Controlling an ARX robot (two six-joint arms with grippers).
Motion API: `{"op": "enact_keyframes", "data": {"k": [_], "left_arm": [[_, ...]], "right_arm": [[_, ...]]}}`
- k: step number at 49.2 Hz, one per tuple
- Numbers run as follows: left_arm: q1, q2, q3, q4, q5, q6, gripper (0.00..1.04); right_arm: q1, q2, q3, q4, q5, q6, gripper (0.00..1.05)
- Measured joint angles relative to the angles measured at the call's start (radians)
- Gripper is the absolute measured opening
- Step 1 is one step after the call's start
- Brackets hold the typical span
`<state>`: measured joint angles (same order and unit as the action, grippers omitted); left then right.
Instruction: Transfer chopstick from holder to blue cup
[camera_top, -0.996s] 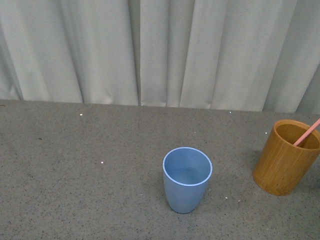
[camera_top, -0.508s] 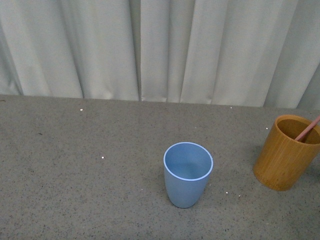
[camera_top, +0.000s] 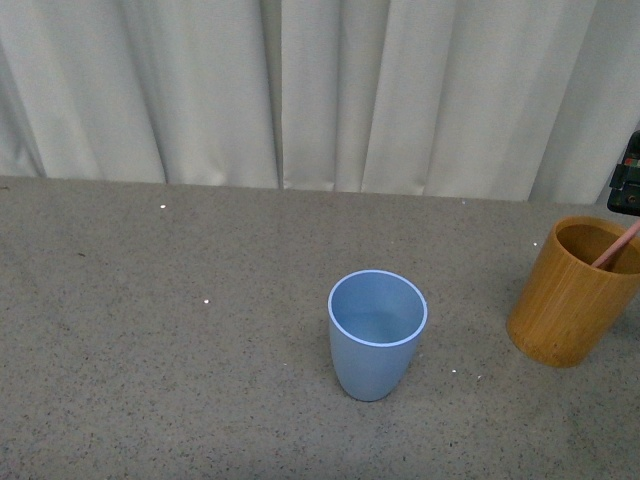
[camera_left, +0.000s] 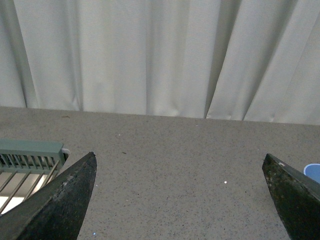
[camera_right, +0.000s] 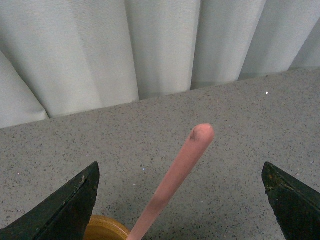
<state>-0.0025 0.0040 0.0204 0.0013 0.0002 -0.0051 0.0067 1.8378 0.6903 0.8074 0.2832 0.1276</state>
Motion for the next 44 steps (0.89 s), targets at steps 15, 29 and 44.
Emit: {"op": "enact_keyframes", "data": {"k": [15,29,44], "left_arm": [[0.0,0.0,0.0,0.0,0.0,0.0,0.98],[0.0,0.0,0.0,0.0,0.0,0.0,0.98],[0.0,0.0,0.0,0.0,0.0,0.0,0.98]], "right_arm": [[-0.002,0.032,0.0,0.0,0.011,0.0,0.95],[-0.008,0.046,0.0,0.015,0.008,0.004,0.58],[-0.002,0.049,0.0,0.038,-0.008,0.013,0.11]]}}
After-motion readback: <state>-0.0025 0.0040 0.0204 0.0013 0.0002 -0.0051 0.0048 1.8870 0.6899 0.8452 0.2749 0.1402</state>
